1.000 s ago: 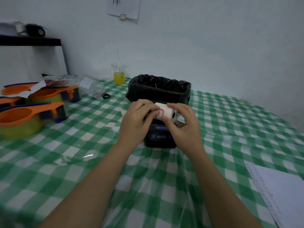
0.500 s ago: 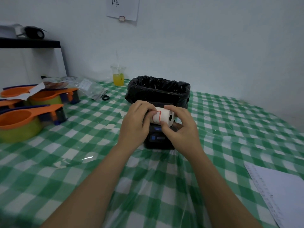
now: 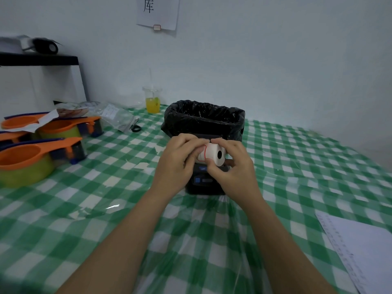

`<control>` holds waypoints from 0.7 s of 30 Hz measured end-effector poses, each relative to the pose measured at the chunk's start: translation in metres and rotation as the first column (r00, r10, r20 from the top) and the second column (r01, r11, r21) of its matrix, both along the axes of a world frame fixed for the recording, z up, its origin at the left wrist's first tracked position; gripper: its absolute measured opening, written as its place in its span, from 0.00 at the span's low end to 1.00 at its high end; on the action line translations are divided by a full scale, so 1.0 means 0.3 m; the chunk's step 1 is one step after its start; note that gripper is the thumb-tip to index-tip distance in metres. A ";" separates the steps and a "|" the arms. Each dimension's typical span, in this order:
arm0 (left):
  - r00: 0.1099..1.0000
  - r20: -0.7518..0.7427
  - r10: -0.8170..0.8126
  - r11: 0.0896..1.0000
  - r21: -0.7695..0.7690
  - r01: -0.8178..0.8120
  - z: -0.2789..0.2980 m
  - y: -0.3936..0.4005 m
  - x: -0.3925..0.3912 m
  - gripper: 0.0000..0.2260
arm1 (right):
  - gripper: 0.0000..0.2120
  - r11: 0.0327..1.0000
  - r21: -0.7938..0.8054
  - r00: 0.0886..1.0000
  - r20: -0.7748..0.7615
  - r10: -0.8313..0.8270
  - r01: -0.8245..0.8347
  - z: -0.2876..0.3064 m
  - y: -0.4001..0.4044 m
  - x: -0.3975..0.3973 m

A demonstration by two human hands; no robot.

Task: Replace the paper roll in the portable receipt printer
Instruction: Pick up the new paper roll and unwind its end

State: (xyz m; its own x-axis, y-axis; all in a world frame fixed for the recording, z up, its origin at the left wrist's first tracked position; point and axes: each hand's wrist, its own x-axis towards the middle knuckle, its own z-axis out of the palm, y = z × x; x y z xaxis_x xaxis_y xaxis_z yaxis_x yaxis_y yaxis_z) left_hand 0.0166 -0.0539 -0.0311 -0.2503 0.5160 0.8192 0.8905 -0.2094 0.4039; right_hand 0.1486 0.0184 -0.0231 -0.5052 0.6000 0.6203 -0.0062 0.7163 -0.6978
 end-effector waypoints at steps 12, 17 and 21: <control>0.996 0.087 -0.005 0.999 0.053 0.000 0.013 -0.005 0.009 0.05 | 0.13 0.993 -0.114 0.997 -0.075 0.008 -0.016 0.012 -0.014 0.001; 0.997 0.082 -0.001 0.998 0.063 -0.004 0.014 -0.004 0.007 0.05 | 0.11 0.988 -0.152 0.997 -0.079 -0.025 0.013 0.013 -0.012 -0.001; 0.997 0.077 0.018 0.998 0.063 -0.023 0.015 -0.006 0.008 0.06 | 0.09 0.989 -0.136 0.995 -0.076 -0.059 0.048 0.015 -0.013 0.001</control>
